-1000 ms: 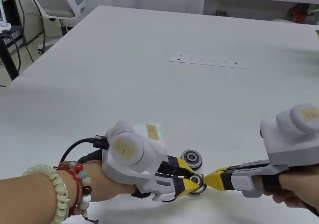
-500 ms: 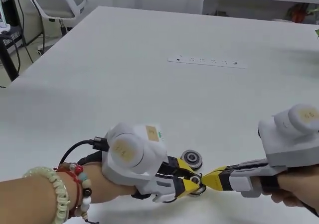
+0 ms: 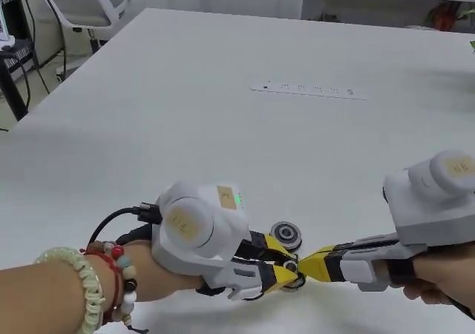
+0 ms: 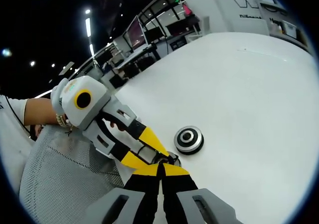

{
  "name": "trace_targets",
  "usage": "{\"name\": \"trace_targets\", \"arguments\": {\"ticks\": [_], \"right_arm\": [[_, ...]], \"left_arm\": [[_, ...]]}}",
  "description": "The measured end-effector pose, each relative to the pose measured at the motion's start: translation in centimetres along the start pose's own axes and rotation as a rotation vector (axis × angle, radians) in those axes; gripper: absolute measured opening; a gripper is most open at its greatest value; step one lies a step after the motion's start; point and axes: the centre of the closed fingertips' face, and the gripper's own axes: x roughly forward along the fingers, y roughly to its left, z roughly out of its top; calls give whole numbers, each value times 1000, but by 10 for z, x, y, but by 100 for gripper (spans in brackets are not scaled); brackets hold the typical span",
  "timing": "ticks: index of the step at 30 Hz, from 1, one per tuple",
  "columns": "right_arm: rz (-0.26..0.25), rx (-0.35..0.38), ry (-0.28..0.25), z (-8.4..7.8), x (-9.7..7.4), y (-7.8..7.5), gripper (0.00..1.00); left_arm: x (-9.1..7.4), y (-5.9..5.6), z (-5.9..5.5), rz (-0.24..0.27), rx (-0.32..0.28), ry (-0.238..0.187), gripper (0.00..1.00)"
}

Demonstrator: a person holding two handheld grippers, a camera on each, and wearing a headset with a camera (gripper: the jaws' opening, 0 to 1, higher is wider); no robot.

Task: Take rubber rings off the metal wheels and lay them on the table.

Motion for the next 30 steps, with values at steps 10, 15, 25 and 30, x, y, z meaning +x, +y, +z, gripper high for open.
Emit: {"name": "trace_targets", "arguments": {"ticks": [10,15,25,30], "right_arm": [[17,-28,-12,5,3,6,0],[24,-31,-14,5,4,8,0],[60,46,-47,8,0,9,0],[26,18,-34,9,0,1,0]], "left_arm": [[1,0,0,0,0,2,13],[1,0,0,0,0,2,13],[1,0,0,0,-1,4,13],[1,0,0,3,-2,9,13]]}}
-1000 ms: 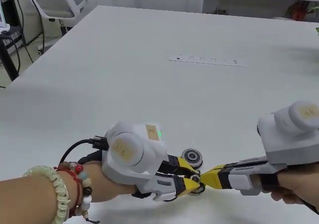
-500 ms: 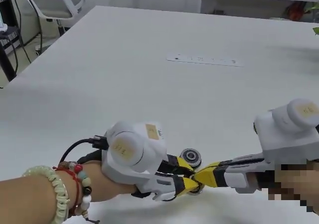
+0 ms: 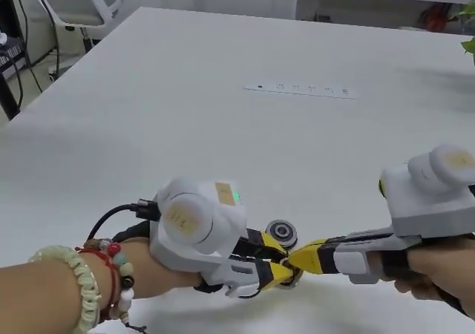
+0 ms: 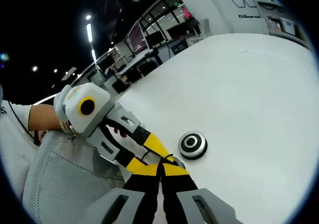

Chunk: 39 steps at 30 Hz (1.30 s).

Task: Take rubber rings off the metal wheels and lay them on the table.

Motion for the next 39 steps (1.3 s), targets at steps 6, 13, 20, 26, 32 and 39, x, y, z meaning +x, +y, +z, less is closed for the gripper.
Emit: {"name": "trace_targets", "arguments": {"ticks": [6,13,20,26,32,39], "right_arm": [[-47,-3,21,-5,-1,-7,0],[-63,8,35,-8,-2,-8,0],[-69,13,36,-8,-4,-10,0],[-64,18,21,-3,-7,-9,0],[-83,-55,47,-2,-9,-2,0],[-76,-99,46,1,-9,4,0]], "left_arm": [[0,0,0,-2,13,26,14],[-3,1,0,-11,25,61,15],[-14,4,13,-13,26,34,22],[-27,6,29,-12,88,14,29],[-50,7,44,-18,71,-17,43],[-81,18,46,25,140,20,48]]}}
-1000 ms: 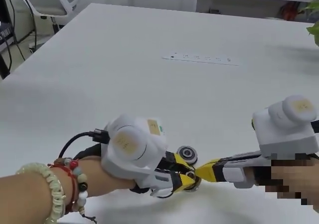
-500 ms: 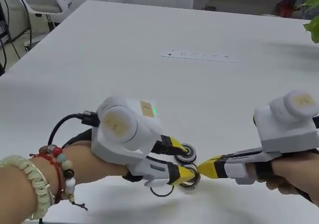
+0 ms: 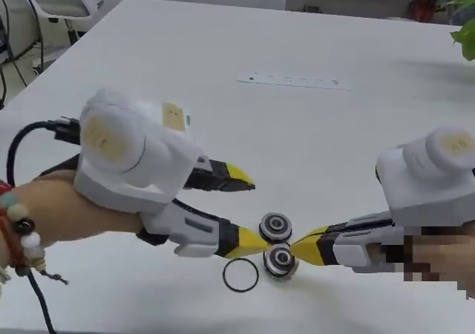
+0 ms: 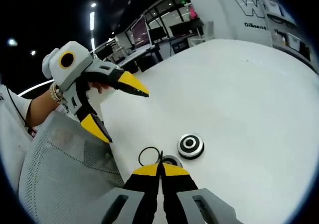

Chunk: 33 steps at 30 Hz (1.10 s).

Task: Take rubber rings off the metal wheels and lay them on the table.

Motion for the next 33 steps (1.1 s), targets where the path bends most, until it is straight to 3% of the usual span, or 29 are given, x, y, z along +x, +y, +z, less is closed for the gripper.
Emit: {"name": "trace_targets", "arguments": {"ticks": [7,10,14,20,25,29,33], "right_arm": [[-1,-2,-40,10,-7,2,0],[-7,3,-63,14,-11,1,0],[-8,24,-102,22,-16,0,0],[-2,34,-150,32,-22,1,0],[31,36,-188,39,-25,9,0],[83,24,-219,47,-24,22,0],[100,-12,-227,51,-19,31,0]], "left_arm": [[-32,6,-3,75,-8,5,61],[-43,2,-3,79,-39,-15,66],[-53,0,-9,102,-35,-2,75],[-67,-4,-25,136,-90,12,76],[-75,-4,-24,178,-187,-65,77],[-78,-7,-30,200,-197,-60,77],[-79,-14,-38,209,-225,-57,77]]}}
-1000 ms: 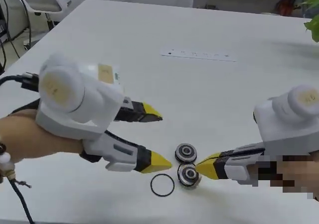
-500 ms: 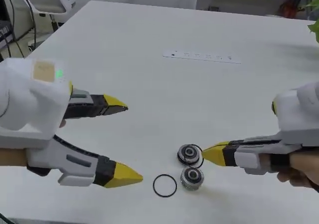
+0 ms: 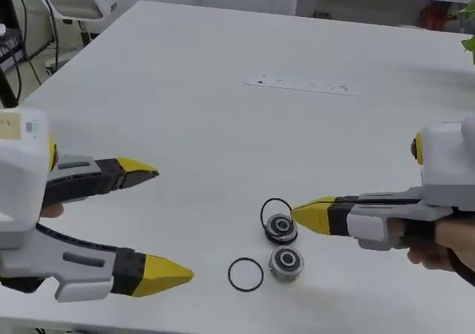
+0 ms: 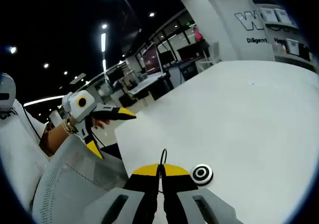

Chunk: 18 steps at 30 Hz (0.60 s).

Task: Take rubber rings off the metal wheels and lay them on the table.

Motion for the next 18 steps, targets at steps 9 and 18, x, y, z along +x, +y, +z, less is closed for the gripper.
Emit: {"name": "trace_targets", "arguments": {"ticks": [9,18], "right_arm": [[74,-19,41,-5,16,23,0],[146,-85,164,-18,42,40,0]], "left_arm": [[-8,-4,-13,39,-86,-13,79],[-10,-4,-16,58,-117,-12,80]]}}
